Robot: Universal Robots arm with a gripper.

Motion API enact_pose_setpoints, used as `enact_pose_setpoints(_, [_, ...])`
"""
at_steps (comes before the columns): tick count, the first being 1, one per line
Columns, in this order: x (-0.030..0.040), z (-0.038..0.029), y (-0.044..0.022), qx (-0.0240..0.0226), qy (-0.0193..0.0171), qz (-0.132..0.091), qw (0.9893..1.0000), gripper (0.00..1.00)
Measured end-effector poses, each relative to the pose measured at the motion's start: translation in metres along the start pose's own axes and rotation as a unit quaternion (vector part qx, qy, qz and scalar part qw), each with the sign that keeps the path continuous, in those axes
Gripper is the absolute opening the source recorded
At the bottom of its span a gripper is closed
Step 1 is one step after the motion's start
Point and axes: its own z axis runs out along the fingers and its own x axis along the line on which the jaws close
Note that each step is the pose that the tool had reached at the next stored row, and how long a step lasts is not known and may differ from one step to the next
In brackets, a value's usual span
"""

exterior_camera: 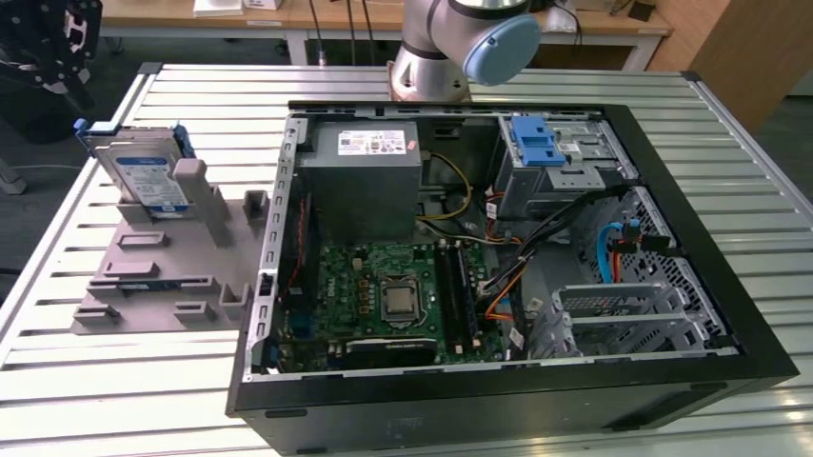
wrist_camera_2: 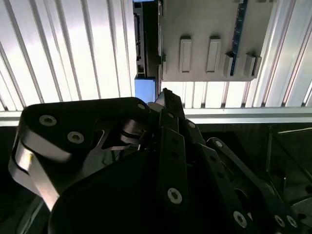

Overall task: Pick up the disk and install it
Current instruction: 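Pick up the disk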

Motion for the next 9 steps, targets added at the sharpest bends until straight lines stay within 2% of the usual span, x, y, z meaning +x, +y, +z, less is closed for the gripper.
enact_pose_setpoints(4, [0.0, 0.0002, 0.0, -0.0008, 0.0002, -0.035, 0.9994, 0.11])
enact_pose_setpoints(9, [0.0, 0.0003, 0.0, -0.0015, 0.0003, -0.069, 0.9976, 0.11])
